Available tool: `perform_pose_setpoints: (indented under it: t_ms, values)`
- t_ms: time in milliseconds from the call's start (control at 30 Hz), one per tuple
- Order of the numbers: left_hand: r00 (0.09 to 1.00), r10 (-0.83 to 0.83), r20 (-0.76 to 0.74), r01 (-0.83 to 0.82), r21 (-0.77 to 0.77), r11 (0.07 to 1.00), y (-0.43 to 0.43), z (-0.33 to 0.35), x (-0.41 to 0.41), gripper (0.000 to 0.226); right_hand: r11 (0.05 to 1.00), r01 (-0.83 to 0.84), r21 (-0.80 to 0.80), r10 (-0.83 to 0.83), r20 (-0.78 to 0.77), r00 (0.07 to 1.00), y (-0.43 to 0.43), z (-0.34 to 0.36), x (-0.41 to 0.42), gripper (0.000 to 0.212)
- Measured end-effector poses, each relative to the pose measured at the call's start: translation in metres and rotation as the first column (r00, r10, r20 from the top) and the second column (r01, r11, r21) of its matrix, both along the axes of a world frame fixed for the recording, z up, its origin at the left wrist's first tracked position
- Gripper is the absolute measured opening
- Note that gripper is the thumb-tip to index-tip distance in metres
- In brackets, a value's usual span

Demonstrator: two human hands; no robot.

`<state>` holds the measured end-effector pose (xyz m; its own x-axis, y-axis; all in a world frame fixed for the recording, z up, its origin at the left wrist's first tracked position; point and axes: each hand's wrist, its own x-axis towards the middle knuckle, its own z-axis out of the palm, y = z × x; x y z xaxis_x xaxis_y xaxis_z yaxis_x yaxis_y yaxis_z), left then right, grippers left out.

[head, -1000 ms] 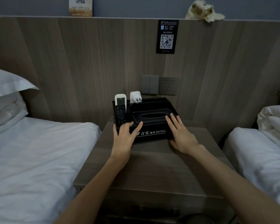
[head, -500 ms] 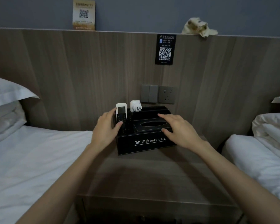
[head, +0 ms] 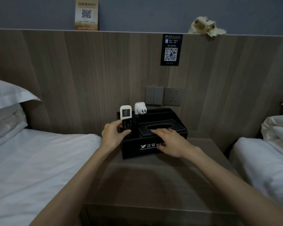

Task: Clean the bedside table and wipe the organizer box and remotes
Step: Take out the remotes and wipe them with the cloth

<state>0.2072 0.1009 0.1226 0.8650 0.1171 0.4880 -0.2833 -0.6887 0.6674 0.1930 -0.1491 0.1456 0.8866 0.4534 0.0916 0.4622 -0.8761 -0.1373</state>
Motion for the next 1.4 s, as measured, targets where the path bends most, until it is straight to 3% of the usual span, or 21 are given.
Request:
perform_pose_setpoints:
  t_ms: [200,267,400,500,567,633,733,867,1000,1200,1400]
  values:
    - [0.97,-0.144,0.195,0.185,-0.205,0.961,-0.016,0.047,-0.025,0.032,0.992,0.05,-0.119,-0.04,0.089,0.995,0.0,-0.009,-0.018,0.087]
    - [0.951,-0.138,0.276,0.199,-0.206,0.958,-0.02,0.07,-0.033,0.03,0.991,0.043,-0.13,-0.034,0.074,0.997,-0.001,-0.009,-0.02,0.089]
    - [0.905,-0.208,0.372,0.326,-0.289,0.9,-0.032,0.112,-0.056,0.031,0.999,-0.017,0.051,0.019,-0.051,0.999,-0.01,0.002,-0.014,0.078]
    - [0.886,-0.317,0.338,0.433,-0.36,0.826,-0.046,0.129,-0.072,0.032,0.961,-0.005,0.275,-0.003,0.027,1.0,-0.026,0.019,-0.008,0.063]
    - [0.858,-0.423,0.292,0.513,-0.432,0.742,-0.055,0.134,-0.077,0.031,0.93,0.01,0.366,-0.071,0.153,0.986,-0.04,0.036,-0.005,0.055]
    - [0.852,-0.465,0.243,0.523,-0.46,0.718,-0.064,0.137,-0.073,0.033,0.897,0.002,0.442,-0.138,0.274,0.952,-0.052,0.057,-0.002,0.051]
    - [0.859,-0.476,0.186,0.501,-0.492,0.712,-0.079,0.144,-0.058,0.036,0.856,-0.028,0.517,-0.231,0.43,0.873,-0.067,0.095,0.009,0.05]
    - [0.841,-0.509,0.18,0.505,-0.596,0.624,-0.1,0.16,-0.033,0.036,0.835,-0.006,0.55,-0.359,0.555,0.75,-0.079,0.146,0.034,0.051]
    - [0.826,-0.538,0.17,0.531,-0.553,0.642,-0.113,0.18,0.0,0.035,0.796,0.024,0.605,-0.45,0.563,0.693,-0.086,0.199,0.068,0.052]
    - [0.795,-0.565,0.218,0.583,-0.531,0.615,-0.122,0.209,0.039,0.036,0.84,0.081,0.537,-0.456,0.615,0.643,-0.085,0.254,0.129,0.059]
    - [0.789,-0.565,0.242,0.589,-0.561,0.582,-0.123,0.213,0.061,0.035,0.787,0.268,0.556,-0.565,0.476,0.674,-0.087,0.27,0.18,0.049]
